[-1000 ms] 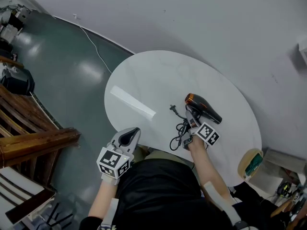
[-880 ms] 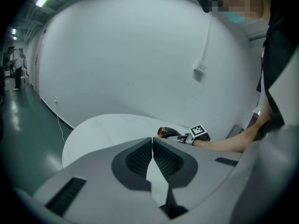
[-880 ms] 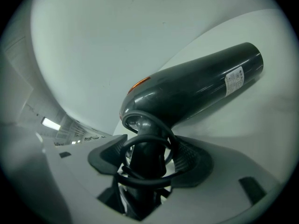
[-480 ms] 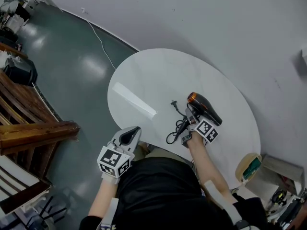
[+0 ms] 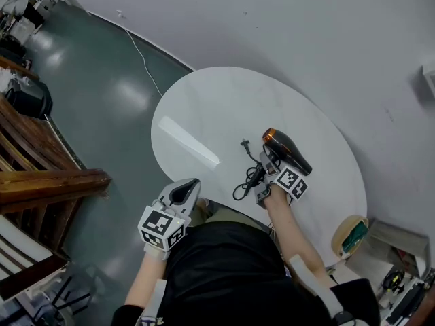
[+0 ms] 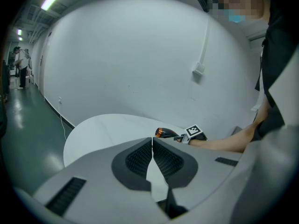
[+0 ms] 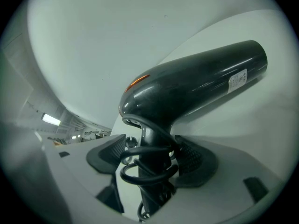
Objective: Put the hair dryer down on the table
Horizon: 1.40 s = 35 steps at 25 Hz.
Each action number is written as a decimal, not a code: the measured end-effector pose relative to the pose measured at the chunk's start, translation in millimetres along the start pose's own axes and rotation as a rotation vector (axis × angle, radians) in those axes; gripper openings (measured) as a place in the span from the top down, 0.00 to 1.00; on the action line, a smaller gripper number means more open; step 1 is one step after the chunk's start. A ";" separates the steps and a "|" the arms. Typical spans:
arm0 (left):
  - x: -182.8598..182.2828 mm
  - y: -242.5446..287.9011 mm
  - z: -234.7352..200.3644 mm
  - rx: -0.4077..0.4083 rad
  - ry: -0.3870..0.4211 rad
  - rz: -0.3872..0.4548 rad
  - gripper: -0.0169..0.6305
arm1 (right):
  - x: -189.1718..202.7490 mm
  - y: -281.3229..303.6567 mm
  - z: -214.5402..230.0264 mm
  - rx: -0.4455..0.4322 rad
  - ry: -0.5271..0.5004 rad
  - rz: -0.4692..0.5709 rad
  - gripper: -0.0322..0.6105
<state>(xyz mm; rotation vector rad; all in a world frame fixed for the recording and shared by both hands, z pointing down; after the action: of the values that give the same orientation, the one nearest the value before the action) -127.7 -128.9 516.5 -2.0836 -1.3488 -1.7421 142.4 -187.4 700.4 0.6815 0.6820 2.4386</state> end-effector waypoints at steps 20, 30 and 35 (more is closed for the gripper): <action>11.0 0.5 36.8 0.079 0.038 0.001 0.96 | 24.8 -52.7 23.9 0.000 0.061 -0.002 0.44; 6.0 26.0 64.9 0.193 0.070 -0.012 0.96 | 14.5 -111.5 18.2 -0.022 -0.030 0.080 0.59; -4.9 44.3 82.2 0.256 0.099 -0.011 0.96 | -5.7 -149.4 -2.6 -0.055 -0.158 0.159 0.76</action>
<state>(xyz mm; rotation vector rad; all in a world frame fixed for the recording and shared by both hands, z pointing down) -37.0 -110.1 504.1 -1.8342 -1.4687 -1.5585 195.2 -80.7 609.8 0.9266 0.5139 2.5019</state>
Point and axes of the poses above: the fingertips, and each gripper's own axes: y forward along the fingers, z to its right, x out of its underside, the point moved 3 cm from there along -y, backward along the fingers, and after that the axes turned 1 degree about -y, right-handed, at the moved point
